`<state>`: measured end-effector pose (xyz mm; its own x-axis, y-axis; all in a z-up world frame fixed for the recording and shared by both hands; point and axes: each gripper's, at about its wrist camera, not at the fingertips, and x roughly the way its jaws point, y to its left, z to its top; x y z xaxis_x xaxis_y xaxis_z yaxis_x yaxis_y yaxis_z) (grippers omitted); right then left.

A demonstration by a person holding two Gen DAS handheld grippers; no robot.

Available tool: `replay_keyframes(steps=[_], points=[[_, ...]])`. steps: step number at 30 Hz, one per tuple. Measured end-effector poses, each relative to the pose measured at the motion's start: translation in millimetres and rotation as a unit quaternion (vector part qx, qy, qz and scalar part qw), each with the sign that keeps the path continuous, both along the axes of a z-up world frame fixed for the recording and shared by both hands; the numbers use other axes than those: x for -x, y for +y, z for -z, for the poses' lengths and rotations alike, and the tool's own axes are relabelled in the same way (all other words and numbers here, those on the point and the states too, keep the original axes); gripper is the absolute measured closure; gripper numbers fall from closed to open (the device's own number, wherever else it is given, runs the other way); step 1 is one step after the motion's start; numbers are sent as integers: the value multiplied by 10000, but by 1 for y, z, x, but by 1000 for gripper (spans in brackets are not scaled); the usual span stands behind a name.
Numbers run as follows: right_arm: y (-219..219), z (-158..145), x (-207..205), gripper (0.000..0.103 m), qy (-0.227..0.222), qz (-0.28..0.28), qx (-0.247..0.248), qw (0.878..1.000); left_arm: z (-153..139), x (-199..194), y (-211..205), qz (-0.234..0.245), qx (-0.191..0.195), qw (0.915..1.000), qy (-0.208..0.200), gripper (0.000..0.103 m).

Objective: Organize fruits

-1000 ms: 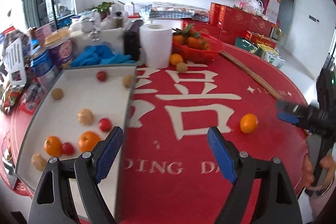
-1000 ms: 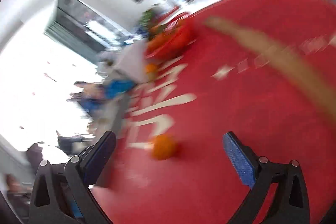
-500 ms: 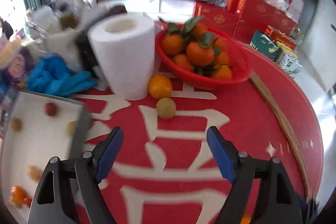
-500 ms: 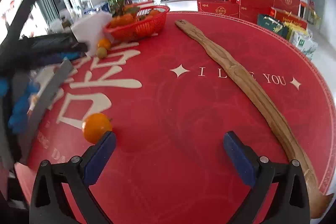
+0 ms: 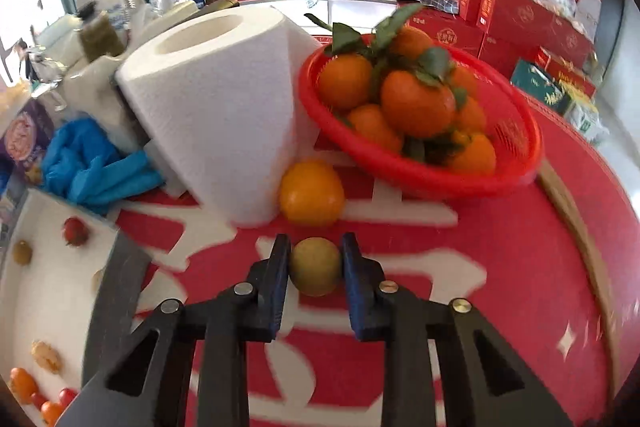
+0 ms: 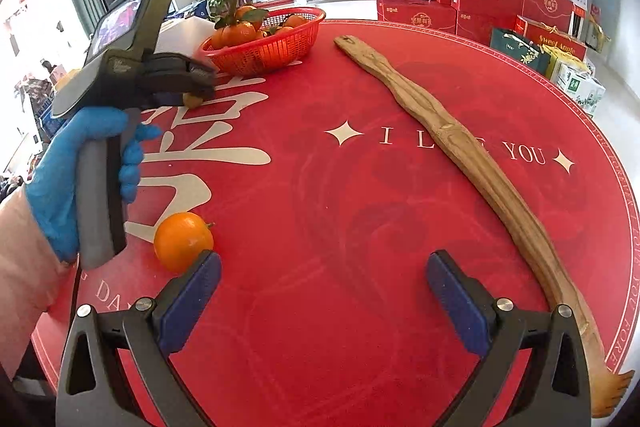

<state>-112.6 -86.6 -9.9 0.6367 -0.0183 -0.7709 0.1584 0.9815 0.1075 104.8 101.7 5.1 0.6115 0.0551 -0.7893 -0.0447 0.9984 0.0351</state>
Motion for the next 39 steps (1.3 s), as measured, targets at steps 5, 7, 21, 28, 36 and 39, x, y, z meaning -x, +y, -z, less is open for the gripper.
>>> replay_keyframes(steps=[5, 7, 21, 28, 36, 39], points=[[2, 1, -2, 0, 32, 2, 66, 10000, 4, 66, 22, 183, 49, 9997, -131, 75], [4, 1, -2, 0, 52, 2, 108, 9999, 5, 98, 33, 193, 3, 9997, -163, 75], [18, 6, -7, 0, 336, -6, 680, 9971, 10, 161, 58, -145, -124, 9996, -199, 45], [18, 6, -7, 0, 336, -5, 681, 9971, 12, 160, 63, -284, -169, 9993, -176, 34], [18, 6, -7, 0, 335, -6, 680, 9971, 12, 159, 64, -284, -170, 9993, -174, 34], [18, 6, -7, 0, 335, -6, 681, 9971, 11, 160, 64, -282, -171, 9993, -174, 33]])
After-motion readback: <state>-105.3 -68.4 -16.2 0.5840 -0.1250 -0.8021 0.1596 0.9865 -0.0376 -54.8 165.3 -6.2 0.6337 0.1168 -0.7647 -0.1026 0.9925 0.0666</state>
